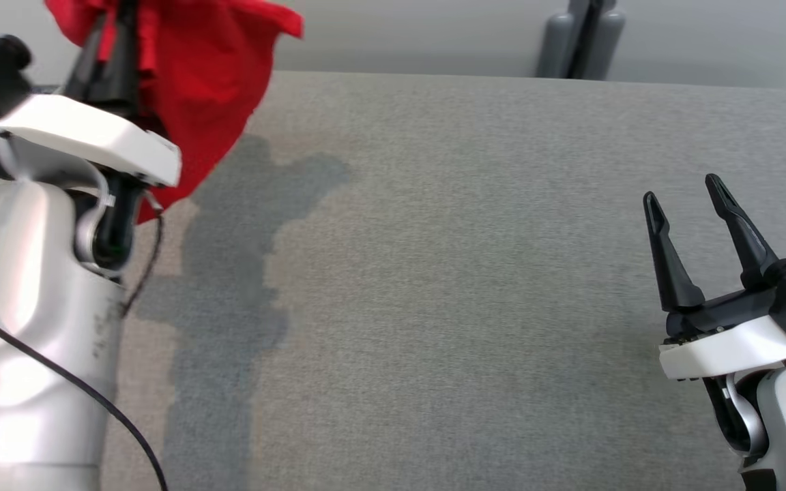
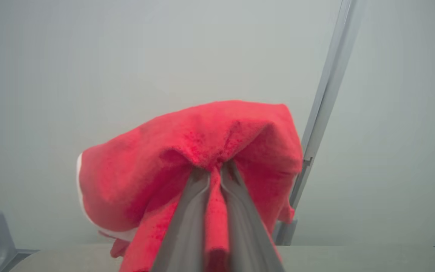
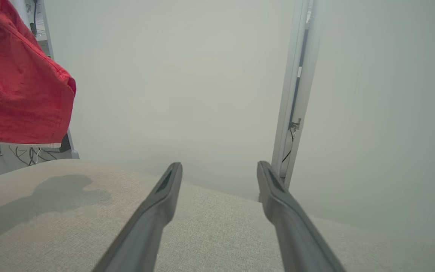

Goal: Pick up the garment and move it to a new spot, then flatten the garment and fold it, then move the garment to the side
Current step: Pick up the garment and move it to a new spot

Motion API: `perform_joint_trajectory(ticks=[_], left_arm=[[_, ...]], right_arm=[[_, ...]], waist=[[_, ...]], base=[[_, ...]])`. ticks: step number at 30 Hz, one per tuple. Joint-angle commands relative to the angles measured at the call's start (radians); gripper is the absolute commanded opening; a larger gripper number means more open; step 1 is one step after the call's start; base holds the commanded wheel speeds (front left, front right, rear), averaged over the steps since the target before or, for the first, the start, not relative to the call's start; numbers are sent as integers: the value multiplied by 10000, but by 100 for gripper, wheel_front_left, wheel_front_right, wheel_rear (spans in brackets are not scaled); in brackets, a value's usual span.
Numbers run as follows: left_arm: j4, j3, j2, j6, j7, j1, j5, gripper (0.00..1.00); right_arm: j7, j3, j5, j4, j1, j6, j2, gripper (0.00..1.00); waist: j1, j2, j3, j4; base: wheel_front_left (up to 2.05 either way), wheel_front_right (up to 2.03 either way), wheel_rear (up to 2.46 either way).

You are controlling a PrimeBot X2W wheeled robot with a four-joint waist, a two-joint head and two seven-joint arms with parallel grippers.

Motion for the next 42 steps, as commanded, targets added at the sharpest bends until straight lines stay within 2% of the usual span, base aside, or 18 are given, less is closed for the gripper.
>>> perform_joint_trajectory(ticks=[1,6,11,12,13,18,24,25,26,27,28,29,36,40,42], left_arm=[[-651,-175,-165,-62,98,379,-166,0],[-1871,-526,-605,40,309,1124,-267,0],[-2948,-1308,-1020,301,590,1829,-74,0],[-3045,-1539,-1073,363,650,1949,32,0],[-3066,-1718,-1164,632,647,2108,65,0],[-2542,-2690,-1323,937,493,2311,504,0],[-937,-4130,-1305,1390,102,2214,2009,0],[-661,-4323,-1326,1400,46,2200,2139,15],[-403,-4437,-1333,1424,-7,2167,2202,22],[-150,-4553,-1340,1419,-68,2123,2252,35],[49,-4623,-1344,1427,-149,2089,2247,58],[221,-4674,-1354,1429,-217,2061,2187,100],[706,-4859,-1405,1304,-879,1762,1578,100],[302,-4818,-1397,1273,-1271,1693,930,100],[-134,-4606,-1403,1460,-1502,1654,558,100]], right_arm=[[0,-130,-75,-81,168,-3,52,100],[0,-314,-173,-149,260,-3,234,100],[0,-447,-162,-225,336,-3,318,100],[0,-460,-143,-231,329,-3,326,100],[0,-383,-125,-274,252,-3,384,100],[0,-209,-62,-320,78,-3,564,100],[-1,-112,-4,-195,-66,-3,714,100],[0,-146,19,-192,-98,-3,750,100],[0,-114,35,-189,-122,-3,795,100],[0,-138,58,-182,-146,-3,827,100],[0,-124,78,-173,-175,-3,863,100],[0,-143,94,-175,-192,-3,889,100],[-1,-287,49,-159,-99,-3,957,100],[-1,-367,48,-237,-120,-3,876,100],[0,-329,-20,-289,-61,-3,761,100]], waist=[[0,-1,-200,-337],[0,-1,-313,-825],[0,-1,-208,-1513],[0,-1,-164,-1666],[0,-1,-42,-2036],[0,-1,347,-2984],[0,-1,777,-4035],[0,-1,846,-4178],[0,-1,913,-4327],[0,-1,955,-4430],[0,-1,995,-4535],[0,-1,1016,-4589],[0,-1,875,-4429],[0,-1,651,-4001],[0,-1,448,-3613]], base=[[0,0,0],[0,0,0],[0,0,0],[0,0,0],[0,0,0],[0,0,0],[0,0,0],[0,0,0],[0,0,0],[0,0,0],[0,0,0],[0,0,0],[0,0,0],[0,0,0],[0,0,0]])
